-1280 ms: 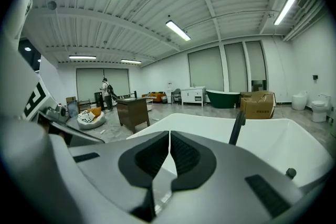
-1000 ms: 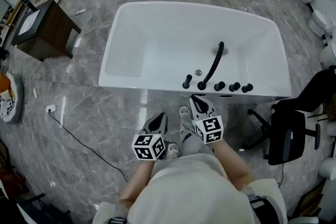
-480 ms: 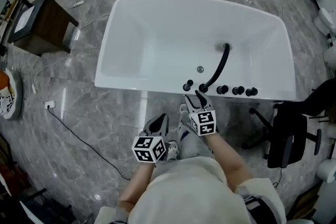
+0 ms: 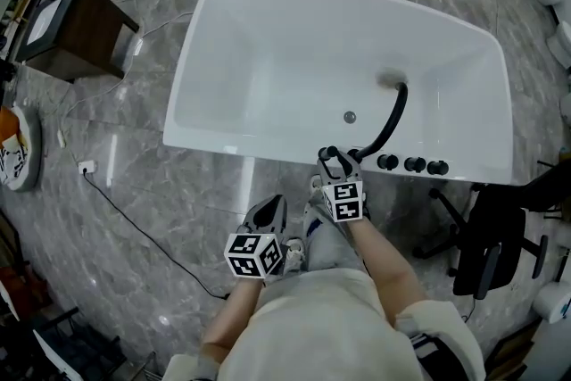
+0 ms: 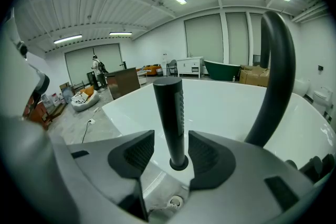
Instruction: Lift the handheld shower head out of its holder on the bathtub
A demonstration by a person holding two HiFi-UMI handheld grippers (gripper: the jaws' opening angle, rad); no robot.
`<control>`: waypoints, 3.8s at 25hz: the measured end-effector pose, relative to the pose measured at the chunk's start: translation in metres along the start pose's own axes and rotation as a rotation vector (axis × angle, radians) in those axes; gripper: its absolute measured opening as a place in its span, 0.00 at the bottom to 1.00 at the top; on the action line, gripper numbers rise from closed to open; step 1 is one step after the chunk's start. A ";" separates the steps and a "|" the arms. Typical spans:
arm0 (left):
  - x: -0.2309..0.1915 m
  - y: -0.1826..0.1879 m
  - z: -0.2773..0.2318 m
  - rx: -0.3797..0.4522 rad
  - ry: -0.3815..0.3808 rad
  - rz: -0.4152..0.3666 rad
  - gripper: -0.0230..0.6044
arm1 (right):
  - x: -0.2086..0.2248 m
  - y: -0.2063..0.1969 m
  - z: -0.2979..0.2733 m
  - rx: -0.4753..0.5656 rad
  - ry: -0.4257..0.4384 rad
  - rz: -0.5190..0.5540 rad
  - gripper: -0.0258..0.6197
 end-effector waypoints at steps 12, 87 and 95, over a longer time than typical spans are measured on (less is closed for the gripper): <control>-0.005 0.006 -0.010 0.001 0.017 0.006 0.07 | 0.011 -0.005 -0.026 -0.075 -0.020 0.017 0.27; 0.032 -0.030 0.125 0.181 -0.150 -0.106 0.07 | -0.114 0.060 0.201 0.343 -0.146 0.189 0.26; 0.030 -0.032 0.134 0.199 -0.158 -0.119 0.07 | -0.133 0.065 0.225 0.396 -0.144 0.216 0.26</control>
Point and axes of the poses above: the fingertips, and each gripper's own axes: z backward along the fingers, x to its right, y out of its top, the point moved 10 cm from there along z, backward along the fingers, and after that the axes turned 12 degrees about y, right-handed, at the moved point
